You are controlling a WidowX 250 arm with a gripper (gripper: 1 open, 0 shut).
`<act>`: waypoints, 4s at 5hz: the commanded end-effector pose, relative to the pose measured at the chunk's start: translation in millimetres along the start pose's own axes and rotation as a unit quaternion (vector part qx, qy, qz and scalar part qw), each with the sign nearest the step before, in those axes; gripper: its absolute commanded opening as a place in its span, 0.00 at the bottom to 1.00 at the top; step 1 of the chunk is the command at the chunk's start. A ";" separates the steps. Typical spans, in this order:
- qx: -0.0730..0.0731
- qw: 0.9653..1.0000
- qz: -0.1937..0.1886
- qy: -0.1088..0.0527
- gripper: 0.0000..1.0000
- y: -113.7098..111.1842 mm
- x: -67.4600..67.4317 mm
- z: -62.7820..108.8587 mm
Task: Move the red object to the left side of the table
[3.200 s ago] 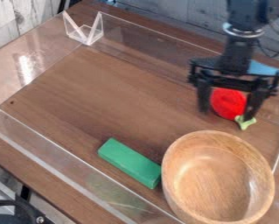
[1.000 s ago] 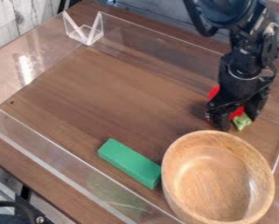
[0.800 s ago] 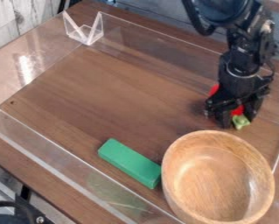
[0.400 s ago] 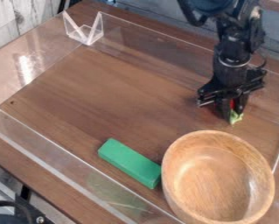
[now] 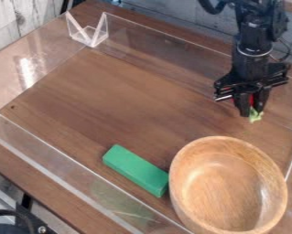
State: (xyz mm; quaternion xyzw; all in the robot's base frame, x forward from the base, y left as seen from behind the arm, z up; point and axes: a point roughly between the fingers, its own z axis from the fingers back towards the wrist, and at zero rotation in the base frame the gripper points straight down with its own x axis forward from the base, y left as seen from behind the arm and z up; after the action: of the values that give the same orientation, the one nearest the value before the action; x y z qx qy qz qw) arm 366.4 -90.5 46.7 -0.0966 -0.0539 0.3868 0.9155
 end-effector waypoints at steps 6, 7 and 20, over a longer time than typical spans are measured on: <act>-0.078 0.994 0.026 -0.071 0.00 45.6 31.9 108.3; -0.069 0.994 -0.006 -0.089 0.00 77.0 47.3 122.1; 0.105 0.994 0.019 -0.035 1.00 234.3 187.9 72.6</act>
State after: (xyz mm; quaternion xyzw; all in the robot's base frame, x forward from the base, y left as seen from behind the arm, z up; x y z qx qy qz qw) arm 311.3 210.0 48.6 0.0051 -0.0101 0.4155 0.9095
